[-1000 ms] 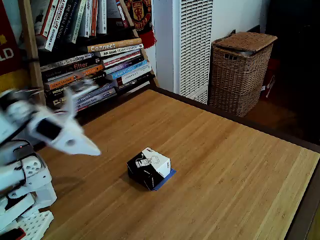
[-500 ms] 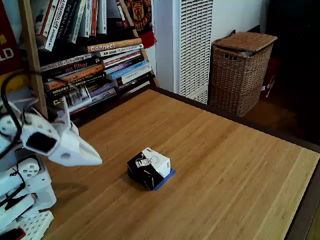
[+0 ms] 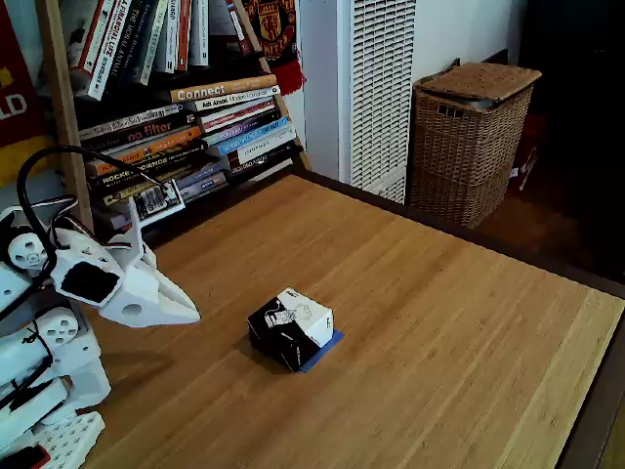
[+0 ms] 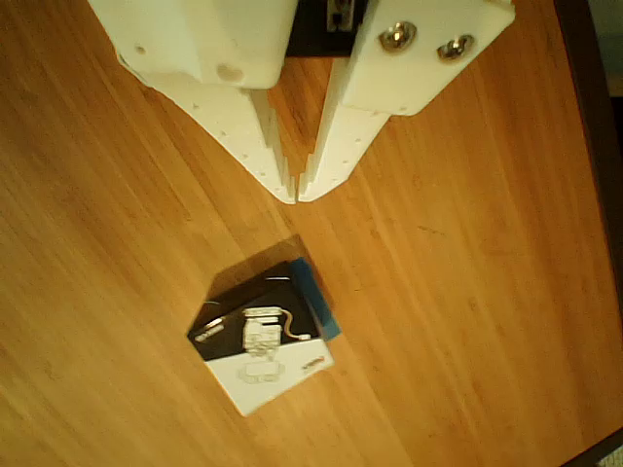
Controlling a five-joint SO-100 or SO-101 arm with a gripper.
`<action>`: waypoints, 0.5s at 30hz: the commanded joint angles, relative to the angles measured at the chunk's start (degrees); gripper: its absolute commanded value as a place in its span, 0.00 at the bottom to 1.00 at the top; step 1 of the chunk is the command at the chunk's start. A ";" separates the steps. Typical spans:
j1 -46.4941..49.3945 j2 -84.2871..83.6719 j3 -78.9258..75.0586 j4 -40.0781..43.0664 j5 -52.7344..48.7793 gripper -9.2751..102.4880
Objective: Push the box on top of the target
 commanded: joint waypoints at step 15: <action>-6.77 0.70 -0.18 -0.88 1.23 0.09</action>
